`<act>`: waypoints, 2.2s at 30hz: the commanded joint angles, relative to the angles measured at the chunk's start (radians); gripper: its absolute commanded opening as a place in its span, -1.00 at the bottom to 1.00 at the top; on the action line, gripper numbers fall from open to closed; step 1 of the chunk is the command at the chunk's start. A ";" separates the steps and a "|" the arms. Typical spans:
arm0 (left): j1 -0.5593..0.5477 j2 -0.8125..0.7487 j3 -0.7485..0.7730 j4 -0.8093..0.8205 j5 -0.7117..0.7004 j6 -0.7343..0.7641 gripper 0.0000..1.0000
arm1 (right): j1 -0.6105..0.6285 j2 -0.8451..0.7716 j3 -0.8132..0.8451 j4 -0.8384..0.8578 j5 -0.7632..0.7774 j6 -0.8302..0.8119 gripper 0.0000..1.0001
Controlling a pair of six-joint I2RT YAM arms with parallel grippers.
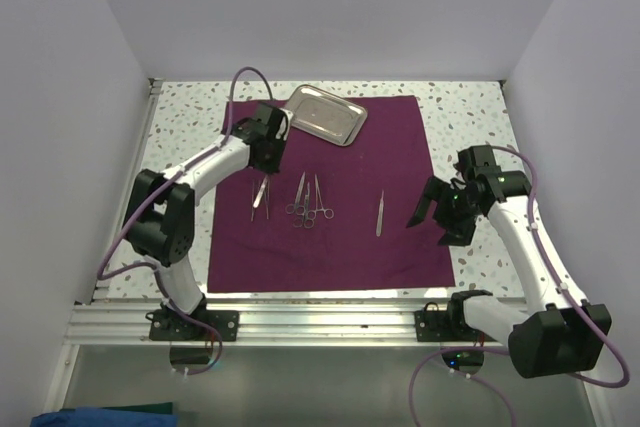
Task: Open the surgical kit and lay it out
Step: Place the medical item in the surgical kit, then move the container from the surgical kit.
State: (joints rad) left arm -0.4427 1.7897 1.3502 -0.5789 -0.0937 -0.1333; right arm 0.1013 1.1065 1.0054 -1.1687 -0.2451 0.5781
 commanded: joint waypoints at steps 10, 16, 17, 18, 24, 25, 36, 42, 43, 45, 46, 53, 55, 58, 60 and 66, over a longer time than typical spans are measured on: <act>0.041 0.007 -0.083 0.057 -0.133 -0.192 -0.95 | 0.037 0.006 0.044 0.000 0.032 -0.026 0.75; 0.042 0.010 -0.091 0.103 -0.178 -0.212 -0.43 | 0.052 0.030 0.067 -0.005 0.044 -0.035 0.75; 0.044 0.011 -0.086 0.106 -0.178 -0.212 -0.35 | 0.055 0.033 0.071 -0.008 0.046 -0.034 0.75; 0.044 0.013 -0.082 0.109 -0.178 -0.215 -0.26 | 0.058 0.041 0.088 -0.009 0.049 -0.035 0.75; 0.045 0.019 0.029 0.045 -0.155 -0.232 0.13 | 0.069 0.122 0.243 -0.019 0.026 -0.034 0.75; 0.044 0.005 0.065 0.033 -0.153 -0.236 0.16 | 0.071 0.144 0.277 -0.016 0.017 -0.029 0.74; 0.058 -0.072 0.161 -0.013 -0.147 -0.195 0.42 | 0.097 0.557 0.668 0.211 -0.043 0.094 0.69; 0.170 0.169 0.361 0.060 -0.025 -0.209 0.36 | 0.185 0.806 0.978 0.118 0.039 0.066 0.55; 0.180 0.256 0.403 0.070 0.001 -0.213 0.33 | 0.198 0.843 1.013 0.109 0.049 0.063 0.53; 0.196 0.348 0.537 0.076 0.015 -0.227 0.29 | 0.205 0.852 1.006 0.101 0.079 0.062 0.44; 0.197 0.435 0.587 0.076 0.021 -0.232 0.28 | 0.206 0.840 0.965 0.104 0.082 0.065 0.38; 0.197 0.683 0.853 0.163 0.087 -0.318 0.24 | 0.207 0.689 0.704 0.141 0.105 0.077 0.10; 0.197 0.717 0.866 0.192 0.081 -0.331 0.24 | 0.207 0.661 0.644 0.133 0.119 0.071 0.10; 0.197 0.746 0.871 0.224 0.077 -0.348 0.23 | 0.207 0.625 0.601 0.127 0.127 0.051 0.10; 0.194 0.760 0.895 0.220 0.065 -0.351 0.21 | 0.204 0.622 0.584 0.121 0.129 0.036 0.10; 0.168 0.800 0.963 0.149 -0.043 -0.287 -0.07 | 0.201 0.651 0.622 0.103 0.106 0.000 0.11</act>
State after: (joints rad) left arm -0.2546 2.5767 2.2555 -0.4198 -0.0727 -0.4538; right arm 0.3073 1.7737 1.5967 -1.0504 -0.1432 0.6155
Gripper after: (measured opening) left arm 0.488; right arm 0.553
